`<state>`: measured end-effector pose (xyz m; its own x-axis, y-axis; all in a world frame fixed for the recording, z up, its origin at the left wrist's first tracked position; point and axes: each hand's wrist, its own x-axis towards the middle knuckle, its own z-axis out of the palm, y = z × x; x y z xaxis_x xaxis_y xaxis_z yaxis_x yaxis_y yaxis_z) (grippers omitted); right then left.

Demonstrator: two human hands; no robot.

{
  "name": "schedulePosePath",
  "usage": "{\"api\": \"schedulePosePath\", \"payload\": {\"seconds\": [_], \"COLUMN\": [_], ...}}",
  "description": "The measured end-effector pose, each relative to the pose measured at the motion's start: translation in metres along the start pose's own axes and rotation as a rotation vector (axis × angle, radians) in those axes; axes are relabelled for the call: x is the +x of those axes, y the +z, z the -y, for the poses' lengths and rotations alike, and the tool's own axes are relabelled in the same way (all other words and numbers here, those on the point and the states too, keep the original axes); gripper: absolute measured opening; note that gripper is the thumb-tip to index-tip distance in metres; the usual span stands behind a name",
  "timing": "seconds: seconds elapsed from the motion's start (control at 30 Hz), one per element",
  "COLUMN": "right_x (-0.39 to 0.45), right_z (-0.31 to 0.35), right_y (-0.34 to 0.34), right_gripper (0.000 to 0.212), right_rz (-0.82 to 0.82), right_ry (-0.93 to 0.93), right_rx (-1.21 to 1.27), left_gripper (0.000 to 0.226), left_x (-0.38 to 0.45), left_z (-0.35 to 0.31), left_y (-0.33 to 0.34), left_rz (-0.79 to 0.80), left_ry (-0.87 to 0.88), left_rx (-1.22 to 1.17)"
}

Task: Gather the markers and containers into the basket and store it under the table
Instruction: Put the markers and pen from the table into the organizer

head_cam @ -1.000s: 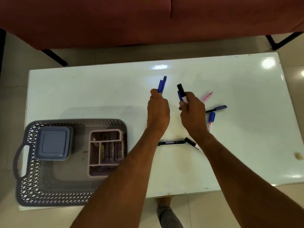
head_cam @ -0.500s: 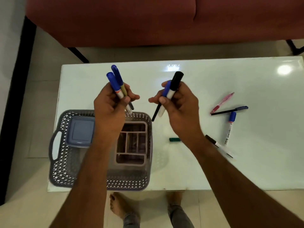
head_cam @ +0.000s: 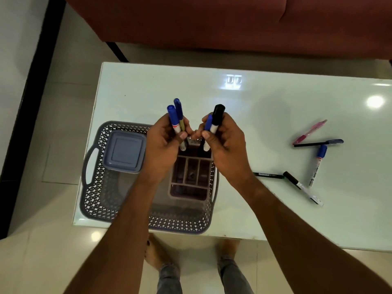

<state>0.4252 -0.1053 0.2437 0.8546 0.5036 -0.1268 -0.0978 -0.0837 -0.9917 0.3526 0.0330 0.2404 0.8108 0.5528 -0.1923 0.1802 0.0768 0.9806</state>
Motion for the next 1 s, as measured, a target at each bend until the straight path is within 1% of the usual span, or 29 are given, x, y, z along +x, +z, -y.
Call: {"api": "schedulePosePath", "payload": {"seconds": [0.13, 0.23, 0.33, 0.43, 0.53, 0.77, 0.9, 1.0], "right_x": [-0.002, -0.006, -0.006, -0.004, -0.004, -0.008, -0.009, -0.008], "right_z": [-0.014, -0.02, -0.025, -0.029, -0.034, -0.032, -0.029, -0.029], "right_y": [0.001, 0.0, -0.001, 0.0, -0.002, -0.004, -0.005, -0.005], "right_gripper": [0.03, 0.04, 0.044, 0.037, 0.029, 0.03, 0.026, 0.025], "right_rz": [0.006, 0.037, 0.031, 0.023, 0.022, -0.003, -0.017, -0.028], "right_ry": [0.059, 0.052, 0.041, 0.028, 0.042, 0.024, 0.0, 0.006], "right_rx": [-0.029, -0.061, -0.1, -0.131, -0.17, -0.172, -0.132, -0.157], "left_gripper": [0.036, 0.042, 0.046, 0.05, 0.046, 0.023, 0.024, 0.024], "left_x": [-0.004, -0.005, -0.004, -0.004, -0.006, -0.005, -0.006, -0.007], "left_z": [0.009, 0.01, 0.011, 0.011, 0.011, 0.019, 0.017, 0.016], "left_y": [-0.003, -0.005, -0.005, -0.006, -0.006, -0.007, -0.007, -0.007], "left_rz": [0.052, 0.063, 0.071, 0.068, 0.072, 0.051, 0.035, 0.042], "left_ry": [-0.03, -0.05, -0.036, -0.028, -0.003, 0.044, 0.057, 0.066], "left_rx": [0.087, 0.082, 0.078, 0.073, 0.101, 0.165, 0.132, 0.133]}}
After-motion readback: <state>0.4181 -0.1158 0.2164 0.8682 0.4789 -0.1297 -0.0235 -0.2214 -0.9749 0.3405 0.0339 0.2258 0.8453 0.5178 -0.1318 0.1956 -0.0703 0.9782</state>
